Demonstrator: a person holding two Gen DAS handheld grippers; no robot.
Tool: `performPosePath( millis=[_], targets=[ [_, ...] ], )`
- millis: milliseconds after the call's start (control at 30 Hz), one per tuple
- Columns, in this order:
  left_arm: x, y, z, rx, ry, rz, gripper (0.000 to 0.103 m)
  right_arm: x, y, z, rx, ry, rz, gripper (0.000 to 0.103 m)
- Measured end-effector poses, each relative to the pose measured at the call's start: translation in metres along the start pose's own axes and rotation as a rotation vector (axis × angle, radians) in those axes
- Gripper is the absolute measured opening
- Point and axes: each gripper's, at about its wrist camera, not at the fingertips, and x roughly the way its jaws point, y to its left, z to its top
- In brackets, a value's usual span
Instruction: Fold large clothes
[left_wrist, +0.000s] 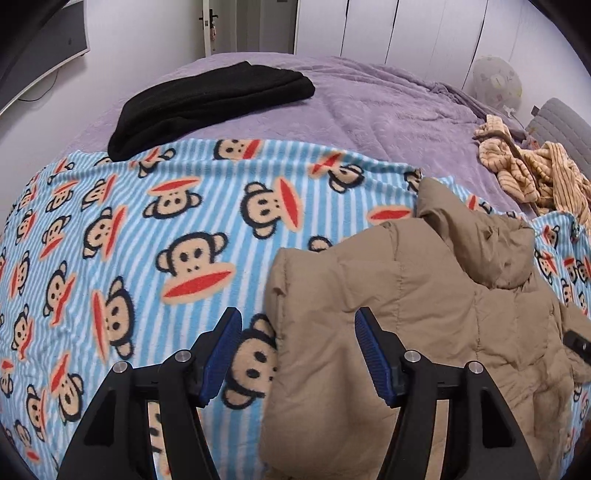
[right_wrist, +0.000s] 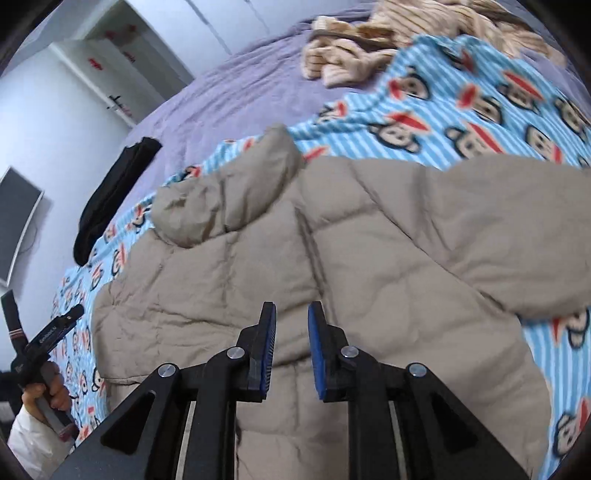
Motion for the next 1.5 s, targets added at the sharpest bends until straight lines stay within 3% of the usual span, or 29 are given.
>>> performPosePath(
  millis=[100, 167, 200, 233, 333, 400, 600, 700, 800, 933, 1000, 1067, 1300, 1367, 1500],
  targets=[
    [0.034, -0.014, -0.015, -0.013, 0.050, 0.059, 0.065, 0.035, 0.031, 0.029, -0.143, 0.010, 0.052, 0.021],
    [0.050, -0.010, -0.026, -0.076, 0.064, 0.035, 0.066, 0.062, 0.045, 0.034, -0.240, 0.003, -0.015, 0.021],
    [0.053, -0.007, -0.030, -0.096, 0.056, 0.030, 0.075, 0.078, 0.044, 0.033, -0.251, 0.023, -0.050, 0.020],
    [0.054, -0.005, -0.032, -0.104, 0.052, 0.041, 0.082, 0.093, 0.034, 0.030, -0.226, 0.054, -0.073, 0.020],
    [0.055, -0.002, -0.033, -0.107, 0.055, 0.029, 0.082, 0.106, 0.001, 0.024, -0.135, 0.071, -0.020, 0.005],
    [0.052, -0.004, -0.030, -0.087, 0.065, 0.044, 0.082, 0.100, -0.008, 0.025, -0.110, 0.072, 0.003, 0.005],
    [0.020, -0.012, -0.023, -0.025, 0.067, 0.112, 0.082, 0.065, -0.038, 0.024, -0.032, 0.086, -0.078, 0.011],
    [0.006, -0.023, -0.031, 0.034, 0.082, 0.124, 0.082, 0.045, -0.070, 0.015, 0.144, 0.136, 0.029, 0.012],
    [-0.008, -0.042, -0.046, 0.067, 0.112, 0.103, 0.082, 0.026, -0.089, -0.006, 0.239, 0.163, 0.081, 0.014],
    [-0.027, -0.079, -0.071, 0.108, 0.149, 0.048, 0.082, 0.000, -0.100, -0.034, 0.281, 0.178, 0.099, 0.027],
    [-0.036, -0.100, -0.082, 0.129, 0.161, 0.022, 0.082, -0.014, -0.104, -0.046, 0.293, 0.172, 0.106, 0.044],
    [-0.044, -0.122, -0.092, 0.154, 0.176, -0.007, 0.082, -0.026, -0.109, -0.057, 0.307, 0.166, 0.104, 0.054],
    [-0.061, -0.187, -0.111, 0.207, 0.180, -0.059, 0.083, -0.057, -0.148, -0.074, 0.379, 0.130, 0.091, 0.063],
    [-0.063, -0.206, -0.116, 0.224, 0.190, -0.068, 0.103, -0.066, -0.163, -0.075, 0.399, 0.108, 0.076, 0.068],
    [-0.067, -0.242, -0.125, 0.270, 0.179, -0.075, 0.103, -0.085, -0.196, -0.077, 0.453, 0.069, 0.072, 0.071]
  ],
)
